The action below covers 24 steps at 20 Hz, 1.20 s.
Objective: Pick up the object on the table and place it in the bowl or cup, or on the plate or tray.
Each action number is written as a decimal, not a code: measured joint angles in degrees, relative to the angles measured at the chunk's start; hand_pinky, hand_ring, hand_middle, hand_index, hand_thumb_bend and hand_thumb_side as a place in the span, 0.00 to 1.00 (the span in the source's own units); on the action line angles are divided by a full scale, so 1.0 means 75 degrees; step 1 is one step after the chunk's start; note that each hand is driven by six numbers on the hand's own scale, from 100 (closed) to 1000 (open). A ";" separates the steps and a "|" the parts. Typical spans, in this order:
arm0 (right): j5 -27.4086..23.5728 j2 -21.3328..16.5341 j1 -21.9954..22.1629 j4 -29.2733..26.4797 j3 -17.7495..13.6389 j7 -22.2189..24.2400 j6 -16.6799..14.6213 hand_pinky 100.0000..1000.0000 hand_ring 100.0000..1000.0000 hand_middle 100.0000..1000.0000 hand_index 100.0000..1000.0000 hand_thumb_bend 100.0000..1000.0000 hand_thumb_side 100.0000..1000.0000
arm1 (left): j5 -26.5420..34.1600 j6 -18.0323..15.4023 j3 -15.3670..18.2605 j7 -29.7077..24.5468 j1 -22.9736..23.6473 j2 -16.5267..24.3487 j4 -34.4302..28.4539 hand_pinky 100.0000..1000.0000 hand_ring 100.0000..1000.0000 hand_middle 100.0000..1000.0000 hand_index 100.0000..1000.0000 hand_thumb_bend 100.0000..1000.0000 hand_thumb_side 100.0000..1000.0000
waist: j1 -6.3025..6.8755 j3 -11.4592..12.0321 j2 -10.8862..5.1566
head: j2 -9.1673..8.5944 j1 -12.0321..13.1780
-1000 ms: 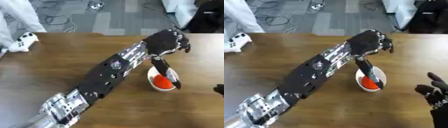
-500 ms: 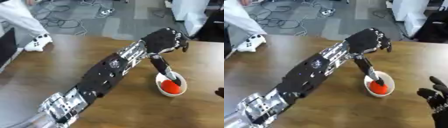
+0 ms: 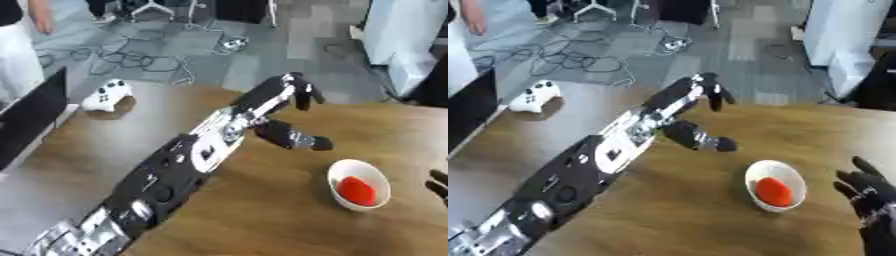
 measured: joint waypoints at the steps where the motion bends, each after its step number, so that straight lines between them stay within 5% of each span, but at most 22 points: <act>1: 0.0186 0.0005 -0.0047 0.0046 -0.0013 -0.0023 0.0012 0.87 0.88 0.94 0.75 0.00 0.73 | 0.0320 0.0153 0.0029 0.0085 0.0260 0.0085 -0.0245 1.00 0.47 0.38 0.69 0.60 0.65 | -0.0002 0.0057 -0.0001 | -0.0038 -0.0045; 6: 0.0951 0.0194 -0.0190 0.0303 -0.0019 -0.0077 0.0013 0.88 0.90 0.95 0.76 0.00 0.73 | 0.1324 0.0722 0.0433 0.0799 0.1776 0.0127 -0.1129 1.00 0.48 0.39 0.70 0.58 0.60 | -0.0012 0.0364 0.0000 | -0.0157 -0.0267; 11: 0.1402 0.0478 -0.0244 0.0501 -0.0060 -0.0103 -0.0037 0.88 0.91 0.96 0.78 0.00 0.71 | 0.1869 0.0670 0.0974 0.1682 0.2986 -0.0754 -0.1467 1.00 0.49 0.41 0.71 0.55 0.57 | -0.0024 0.0682 0.0044 | -0.0198 -0.0477; 18: 0.1759 0.0811 -0.0267 0.0675 -0.0012 -0.0075 -0.0163 0.83 0.83 0.94 0.78 0.00 0.73 | 0.1979 -0.0085 0.1273 0.2388 0.3624 -0.2116 -0.1318 1.00 0.45 0.40 0.71 0.58 0.63 | -0.0098 0.0786 0.0174 | -0.0198 -0.0673; 24: 0.1777 0.0885 -0.0267 0.0686 0.0031 -0.0095 -0.0173 0.82 0.83 0.95 0.79 0.00 0.74 | 0.1976 -0.0354 0.1285 0.2451 0.3689 -0.2393 -0.1139 1.00 0.45 0.40 0.71 0.60 0.65 | -0.0165 0.0802 0.0183 | -0.0195 -0.0676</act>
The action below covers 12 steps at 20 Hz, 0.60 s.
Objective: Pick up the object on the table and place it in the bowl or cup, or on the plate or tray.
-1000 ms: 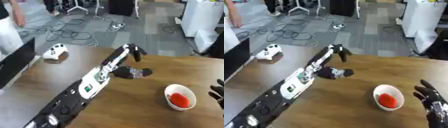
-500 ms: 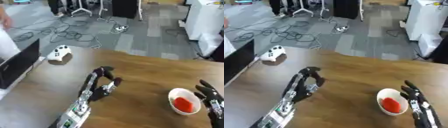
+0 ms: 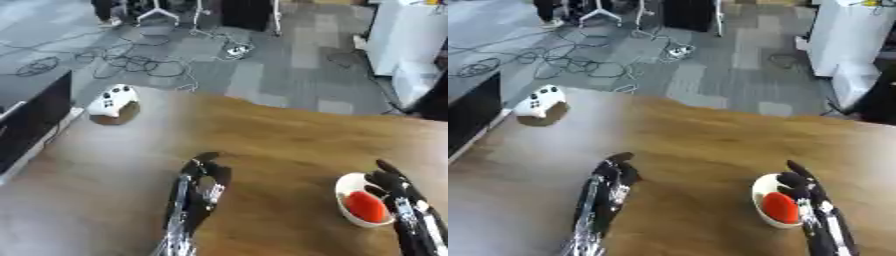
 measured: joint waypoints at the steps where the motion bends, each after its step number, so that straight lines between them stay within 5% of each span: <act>1: 0.0000 0.0003 0.0001 0.0000 0.0006 0.0000 0.0000 0.82 0.83 0.95 0.79 0.00 0.74 | -0.0001 -0.0009 -0.0002 -0.0007 0.0000 -0.0022 0.0018 1.00 0.45 0.40 0.71 0.60 0.65 | -0.0011 -0.0001 0.0005 | 0.0005 -0.0001; 12: -0.0033 0.0067 0.0002 -0.0039 0.0049 -0.0031 0.0030 0.82 0.83 0.94 0.79 0.00 0.73 | -0.0114 -0.0034 -0.0045 0.0028 0.0000 -0.0103 0.0034 1.00 0.44 0.40 0.71 0.62 0.67 | 0.0004 -0.0052 0.0049 | 0.0067 -0.0177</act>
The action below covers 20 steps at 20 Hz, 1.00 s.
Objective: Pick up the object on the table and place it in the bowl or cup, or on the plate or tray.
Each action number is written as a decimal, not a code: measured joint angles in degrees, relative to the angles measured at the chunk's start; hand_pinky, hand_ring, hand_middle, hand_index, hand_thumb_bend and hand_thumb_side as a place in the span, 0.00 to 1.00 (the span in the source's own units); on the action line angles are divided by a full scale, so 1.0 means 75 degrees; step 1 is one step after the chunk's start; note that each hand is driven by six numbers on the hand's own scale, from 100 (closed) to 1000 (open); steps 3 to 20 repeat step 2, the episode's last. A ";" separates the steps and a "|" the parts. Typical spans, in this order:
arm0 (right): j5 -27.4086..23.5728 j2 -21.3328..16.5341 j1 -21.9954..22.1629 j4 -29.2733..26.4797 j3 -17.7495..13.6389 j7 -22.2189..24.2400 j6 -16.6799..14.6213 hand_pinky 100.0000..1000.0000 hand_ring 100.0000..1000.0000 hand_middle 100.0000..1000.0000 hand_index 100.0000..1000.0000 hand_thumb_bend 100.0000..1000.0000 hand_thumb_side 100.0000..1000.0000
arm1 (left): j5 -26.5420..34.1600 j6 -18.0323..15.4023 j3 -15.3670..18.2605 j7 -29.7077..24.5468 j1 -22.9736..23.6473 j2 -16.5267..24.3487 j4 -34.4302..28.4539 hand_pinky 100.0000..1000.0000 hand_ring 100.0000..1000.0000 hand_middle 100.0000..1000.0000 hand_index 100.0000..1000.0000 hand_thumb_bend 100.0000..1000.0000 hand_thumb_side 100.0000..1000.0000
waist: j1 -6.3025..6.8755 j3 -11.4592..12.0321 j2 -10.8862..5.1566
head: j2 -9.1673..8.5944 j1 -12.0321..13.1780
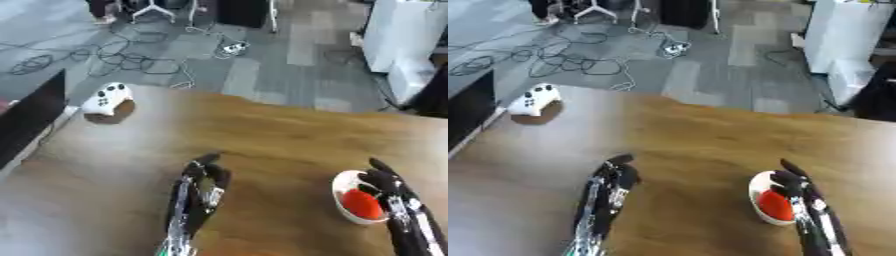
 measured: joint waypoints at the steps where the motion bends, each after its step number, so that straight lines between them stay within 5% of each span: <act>1: -0.0006 0.0005 0.0000 -0.0014 0.0000 -0.0007 0.0004 0.82 0.83 0.94 0.79 0.00 0.73 | -0.0009 0.0004 0.0000 0.0014 0.0000 -0.0001 0.0000 1.00 0.44 0.40 0.71 0.62 0.67 | 0.0011 -0.0008 0.0000 | 0.0031 -0.0034; 20: -0.0016 0.0025 0.0000 -0.0015 0.0000 -0.0021 0.0016 0.82 0.83 0.94 0.79 0.00 0.73 | -0.0011 0.0007 0.0000 0.0027 0.0000 -0.0002 0.0000 1.00 0.44 0.40 0.71 0.62 0.67 | 0.0026 -0.0015 0.0002 | 0.0069 -0.0055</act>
